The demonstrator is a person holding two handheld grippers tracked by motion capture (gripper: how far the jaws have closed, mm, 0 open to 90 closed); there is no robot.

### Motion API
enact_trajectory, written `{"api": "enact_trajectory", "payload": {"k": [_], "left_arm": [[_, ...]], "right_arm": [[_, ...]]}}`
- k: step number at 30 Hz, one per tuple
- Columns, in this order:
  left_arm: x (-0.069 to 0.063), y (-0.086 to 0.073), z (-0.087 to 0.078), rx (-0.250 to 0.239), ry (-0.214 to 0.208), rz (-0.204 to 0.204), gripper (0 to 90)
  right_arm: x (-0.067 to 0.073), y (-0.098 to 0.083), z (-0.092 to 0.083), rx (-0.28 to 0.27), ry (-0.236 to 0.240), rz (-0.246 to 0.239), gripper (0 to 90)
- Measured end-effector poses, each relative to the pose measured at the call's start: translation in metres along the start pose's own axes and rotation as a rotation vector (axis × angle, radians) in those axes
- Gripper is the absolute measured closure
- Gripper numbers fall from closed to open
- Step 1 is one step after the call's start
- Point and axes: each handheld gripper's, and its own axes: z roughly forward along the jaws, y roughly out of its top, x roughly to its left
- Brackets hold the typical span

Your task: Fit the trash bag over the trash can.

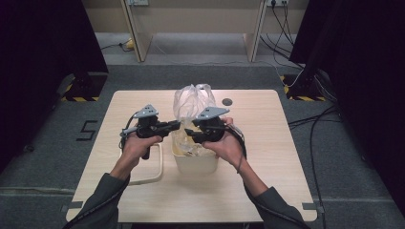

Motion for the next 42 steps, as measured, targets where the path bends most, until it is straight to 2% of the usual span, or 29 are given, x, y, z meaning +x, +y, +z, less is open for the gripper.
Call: {"api": "enact_trajectory", "payload": {"k": [2,4,7,9,10,12,13,15,16,18,22,26,29,30,33,37,39,42], "left_arm": [[0.003,0.000,-0.002,0.000,0.014,0.006,85.3],[0.004,0.000,-0.004,-0.006,0.024,0.010,85.3],[0.004,0.000,-0.006,-0.009,0.043,0.027,85.3],[0.004,0.000,-0.006,-0.012,0.047,0.029,85.3],[0.004,0.001,-0.007,-0.017,0.056,0.031,85.3],[0.004,0.002,-0.009,-0.026,0.063,0.038,85.2],[0.003,0.003,-0.010,-0.030,0.063,0.039,85.1],[0.003,0.005,-0.010,-0.029,0.064,0.039,85.0],[0.002,0.005,-0.010,-0.029,0.065,0.041,85.0],[0.000,0.005,-0.008,-0.025,0.063,0.048,84.9],[-0.001,0.004,-0.002,-0.018,0.057,0.047,84.3],[-0.001,0.002,0.004,-0.013,0.051,0.039,84.1],[-0.001,-0.001,0.007,-0.009,0.059,0.045,83.9],[-0.001,-0.002,0.008,-0.008,0.058,0.045,83.9],[-0.002,-0.003,0.012,-0.004,0.057,0.043,83.9],[-0.004,-0.004,0.018,-0.004,0.055,0.039,84.0],[-0.005,-0.004,0.023,0.004,0.049,0.041,83.9],[-0.007,-0.003,0.025,0.007,0.046,0.040,83.8]], "right_arm": [[-0.008,0.002,-0.018,-0.003,-0.029,0.017,44.1],[-0.016,0.000,-0.037,-0.010,-0.063,0.035,41.6],[-0.026,-0.007,-0.055,0.003,-0.113,0.047,40.4],[-0.032,-0.018,-0.066,0.012,-0.138,0.087,40.3],[-0.033,-0.022,-0.068,0.020,-0.137,0.096,40.3],[-0.033,-0.033,-0.071,0.026,-0.104,0.126,40.6],[-0.032,-0.038,-0.071,0.024,-0.082,0.157,41.1],[-0.031,-0.044,-0.069,0.034,-0.061,0.181,50.0],[-0.030,-0.046,-0.066,0.040,-0.044,0.174,57.7],[-0.026,-0.046,-0.056,0.058,-0.007,0.146,66.8],[-0.016,-0.037,-0.033,0.074,0.016,0.072,76.7],[-0.007,-0.026,-0.009,0.133,-0.017,-0.004,77.7],[-0.006,-0.027,0.001,0.191,-0.021,-0.013,70.3],[-0.007,-0.028,0.001,0.191,-0.027,0.011,64.0],[-0.006,-0.025,-0.009,0.161,-0.058,0.027,53.6],[-0.002,-0.012,-0.032,0.073,-0.064,0.013,50.2],[0.005,-0.006,-0.041,0.029,-0.049,0.021,49.6],[0.026,0.000,-0.040,0.026,0.023,-0.015,50.3]]}}
